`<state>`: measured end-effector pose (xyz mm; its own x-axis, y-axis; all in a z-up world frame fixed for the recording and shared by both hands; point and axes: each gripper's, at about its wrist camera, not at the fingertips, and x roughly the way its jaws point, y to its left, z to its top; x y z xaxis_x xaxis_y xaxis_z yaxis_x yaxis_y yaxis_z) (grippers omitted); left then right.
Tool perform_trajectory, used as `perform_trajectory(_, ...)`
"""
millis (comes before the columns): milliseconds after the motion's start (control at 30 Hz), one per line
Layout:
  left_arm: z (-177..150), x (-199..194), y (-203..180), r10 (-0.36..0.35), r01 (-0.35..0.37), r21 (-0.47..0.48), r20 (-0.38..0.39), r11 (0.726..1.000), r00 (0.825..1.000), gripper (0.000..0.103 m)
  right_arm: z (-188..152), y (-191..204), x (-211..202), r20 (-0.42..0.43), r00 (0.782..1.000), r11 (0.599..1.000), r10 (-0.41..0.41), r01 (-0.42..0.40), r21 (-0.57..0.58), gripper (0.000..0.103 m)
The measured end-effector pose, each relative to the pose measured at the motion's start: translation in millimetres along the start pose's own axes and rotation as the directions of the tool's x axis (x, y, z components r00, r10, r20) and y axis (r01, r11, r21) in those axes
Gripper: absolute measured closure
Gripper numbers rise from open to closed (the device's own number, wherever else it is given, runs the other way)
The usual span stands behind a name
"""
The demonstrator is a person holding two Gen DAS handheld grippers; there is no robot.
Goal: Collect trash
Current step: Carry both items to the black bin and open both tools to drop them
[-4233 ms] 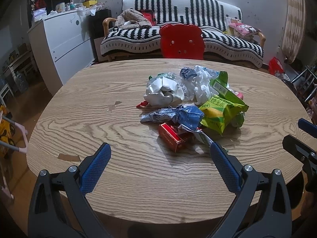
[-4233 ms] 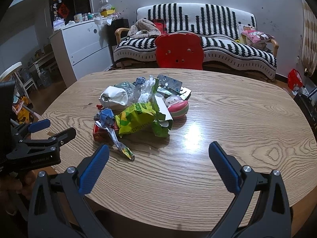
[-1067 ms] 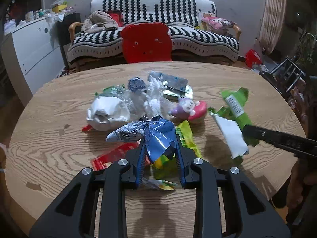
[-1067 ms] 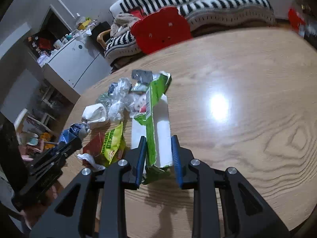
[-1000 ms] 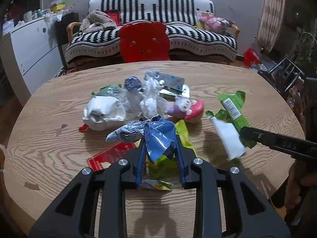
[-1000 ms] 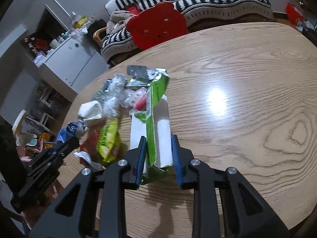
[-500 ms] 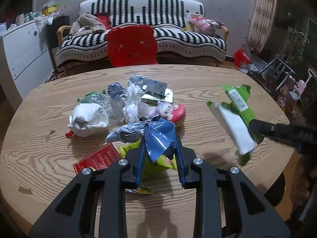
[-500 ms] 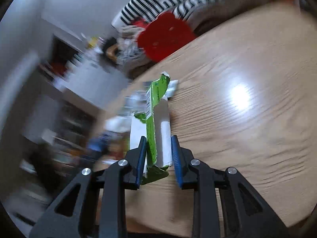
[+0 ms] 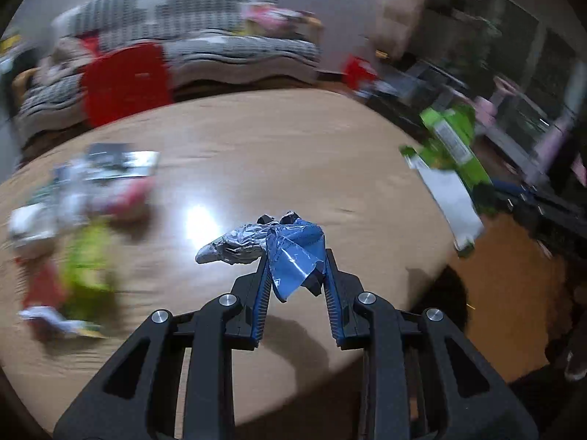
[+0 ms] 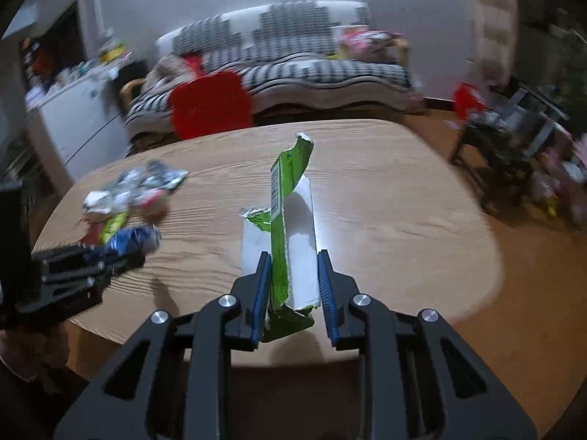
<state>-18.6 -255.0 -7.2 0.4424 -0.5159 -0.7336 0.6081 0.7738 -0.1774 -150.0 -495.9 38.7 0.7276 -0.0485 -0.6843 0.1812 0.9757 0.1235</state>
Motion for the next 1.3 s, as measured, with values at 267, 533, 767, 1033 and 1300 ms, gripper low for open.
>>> perform_trajectory(267, -26.9, 54.7, -162.1, -0.237, 0.262, 0.192, -0.144, 0.946, 0.961, 0.076, -85.1, -142.1, -38.0, -0.124, 0.980, 0.959, -0.152, 0.177, 0.220, 0.077)
perform_trajectory(533, -67.0, 122.7, -233.2, -0.263, 0.329, 0.261, -0.257, 0.907, 0.930, 0.076, -134.0, -194.4, -10.7, -0.292, 0.948, 0.939, -0.130, 0.212, 0.270, 0.077)
perform_trajectory(767, -69.5, 154.7, -249.1, -0.242, 0.319, 0.264, -0.288, 0.910, 0.927, 0.076, -135.4, -188.9, -2.0, -0.309, 0.943, 0.934, -0.122, 0.214, 0.286, 0.077)
perform_trajectory(1033, -63.0, 169.3, -253.0, -0.257, 0.335, 0.242, -0.303, 0.911, 0.918, 0.068, -128.9, -200.0, 9.4, -0.294, 0.950, 0.927, -0.105, 0.200, 0.316, 0.076)
perform_trajectory(1300, -60.5, 163.8, -253.0, -0.260, 0.327, 0.254, -0.264, 0.910, 0.929, 0.028, -122.0, -196.3, 16.7, -0.298, 0.946, 0.927, -0.129, 0.221, 0.302, 0.051)
